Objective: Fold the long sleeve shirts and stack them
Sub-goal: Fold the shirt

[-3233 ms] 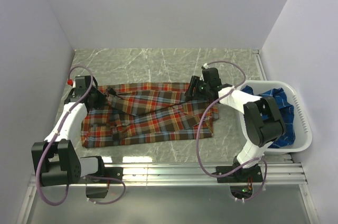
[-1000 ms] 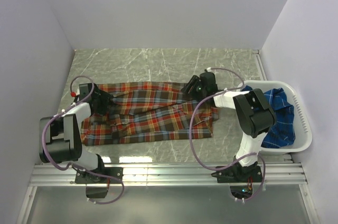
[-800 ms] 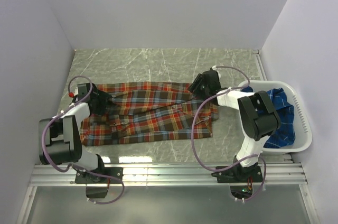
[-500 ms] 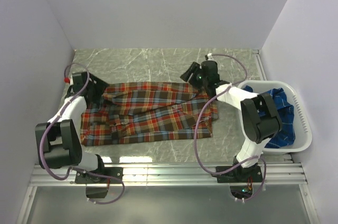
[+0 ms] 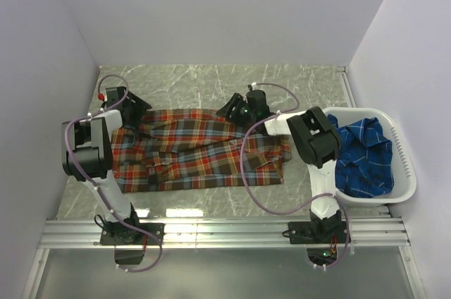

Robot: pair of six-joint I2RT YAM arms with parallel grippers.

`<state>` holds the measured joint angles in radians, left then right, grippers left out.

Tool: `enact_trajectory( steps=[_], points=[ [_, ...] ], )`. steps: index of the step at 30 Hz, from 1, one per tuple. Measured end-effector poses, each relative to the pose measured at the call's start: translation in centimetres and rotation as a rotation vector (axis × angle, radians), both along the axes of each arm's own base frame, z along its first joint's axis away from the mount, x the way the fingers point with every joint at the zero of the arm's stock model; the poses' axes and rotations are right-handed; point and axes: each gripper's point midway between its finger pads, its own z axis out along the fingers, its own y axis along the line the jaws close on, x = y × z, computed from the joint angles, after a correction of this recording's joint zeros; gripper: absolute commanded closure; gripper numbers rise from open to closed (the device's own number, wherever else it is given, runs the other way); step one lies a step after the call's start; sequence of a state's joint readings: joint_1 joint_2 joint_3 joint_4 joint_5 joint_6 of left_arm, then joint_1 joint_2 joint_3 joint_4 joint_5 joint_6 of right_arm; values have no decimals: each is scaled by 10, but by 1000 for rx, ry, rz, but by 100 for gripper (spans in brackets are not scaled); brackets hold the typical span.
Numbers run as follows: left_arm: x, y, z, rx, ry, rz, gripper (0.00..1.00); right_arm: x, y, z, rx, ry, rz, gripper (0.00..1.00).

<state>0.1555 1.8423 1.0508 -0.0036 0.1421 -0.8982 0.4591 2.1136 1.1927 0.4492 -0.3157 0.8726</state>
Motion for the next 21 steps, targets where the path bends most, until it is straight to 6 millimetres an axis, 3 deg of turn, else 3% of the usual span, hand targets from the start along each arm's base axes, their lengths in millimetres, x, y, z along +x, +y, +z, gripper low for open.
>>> enact_trajectory(
  steps=[5, 12, 17, 21],
  points=[
    [9, 11, -1, 19, -15, 40, 29, 11, -21, -6, 28, 13, -71, 34],
    [9, 27, -2, -3, -26, 100, 29, 35, -74, -4, 0, 35, -249, 34],
    [8, 38, -2, -6, -25, 126, 26, 38, -112, -6, -91, 61, -363, 34],
    [5, 44, 3, 24, -2, 113, 19, 32, -130, 5, -190, 50, -391, 33]
  ],
)
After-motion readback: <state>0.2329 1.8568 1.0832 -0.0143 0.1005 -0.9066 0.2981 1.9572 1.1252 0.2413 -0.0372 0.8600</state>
